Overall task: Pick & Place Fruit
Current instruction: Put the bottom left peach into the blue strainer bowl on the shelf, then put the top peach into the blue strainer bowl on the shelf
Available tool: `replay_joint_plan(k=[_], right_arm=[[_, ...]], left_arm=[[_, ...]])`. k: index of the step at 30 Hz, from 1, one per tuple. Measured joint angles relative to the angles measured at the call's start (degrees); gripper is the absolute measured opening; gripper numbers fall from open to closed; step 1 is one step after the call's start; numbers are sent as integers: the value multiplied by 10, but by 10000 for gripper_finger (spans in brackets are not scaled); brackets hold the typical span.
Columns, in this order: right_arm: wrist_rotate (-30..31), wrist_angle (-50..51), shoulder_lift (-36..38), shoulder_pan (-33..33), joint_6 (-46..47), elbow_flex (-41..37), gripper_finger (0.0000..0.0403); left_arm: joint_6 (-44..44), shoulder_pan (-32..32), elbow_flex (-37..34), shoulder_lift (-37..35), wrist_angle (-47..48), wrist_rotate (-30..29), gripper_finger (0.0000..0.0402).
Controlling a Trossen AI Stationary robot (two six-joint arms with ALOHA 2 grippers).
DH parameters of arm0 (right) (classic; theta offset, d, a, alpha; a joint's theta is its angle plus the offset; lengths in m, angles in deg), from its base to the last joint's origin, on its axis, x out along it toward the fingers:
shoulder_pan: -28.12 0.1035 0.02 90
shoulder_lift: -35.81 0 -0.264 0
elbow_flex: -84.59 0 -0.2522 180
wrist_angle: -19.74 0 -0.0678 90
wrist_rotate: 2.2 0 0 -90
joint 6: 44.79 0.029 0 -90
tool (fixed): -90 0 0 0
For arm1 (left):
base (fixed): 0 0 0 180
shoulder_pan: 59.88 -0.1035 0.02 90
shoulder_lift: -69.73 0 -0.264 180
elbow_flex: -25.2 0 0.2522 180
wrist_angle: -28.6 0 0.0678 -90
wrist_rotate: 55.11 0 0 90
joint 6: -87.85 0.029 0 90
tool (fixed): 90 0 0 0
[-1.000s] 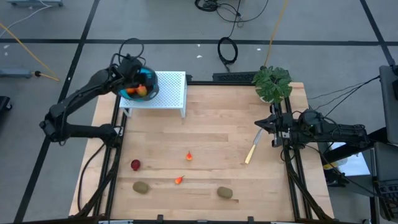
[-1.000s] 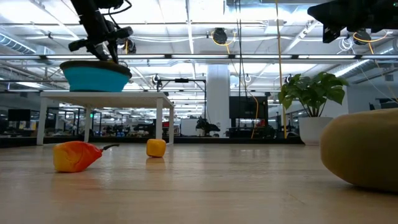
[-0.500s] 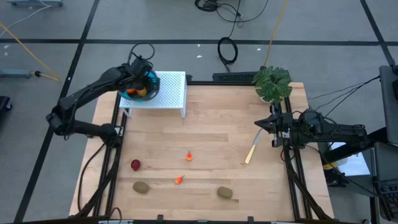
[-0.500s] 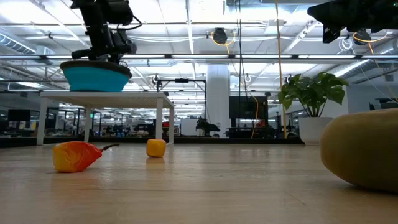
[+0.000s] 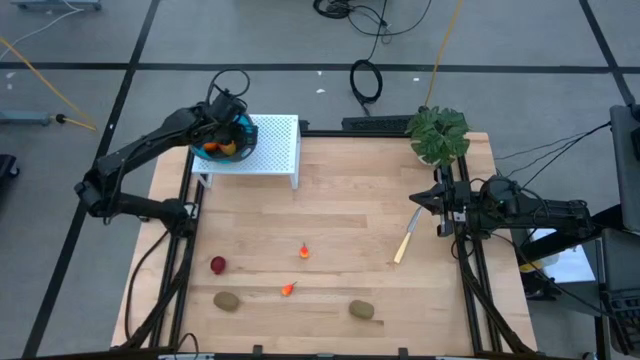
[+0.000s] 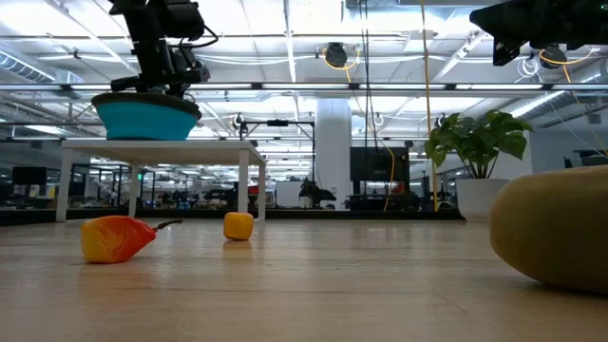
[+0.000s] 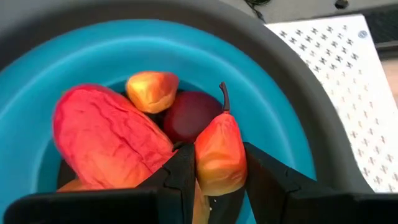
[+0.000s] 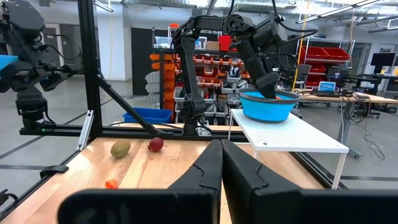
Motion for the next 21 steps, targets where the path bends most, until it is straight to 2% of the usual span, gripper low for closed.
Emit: replay_joint_plan(k=[6, 14, 21], right_arm=[[0, 0, 0, 0, 0, 0, 0], [0, 0, 0, 0, 0, 0, 0], [0, 0, 0, 0, 0, 0, 0]], left_arm=[[26, 0, 0, 0, 0, 13, 148], [45, 0, 0, -7, 0, -7, 215], [29, 2, 0, -62, -16, -7, 227]])
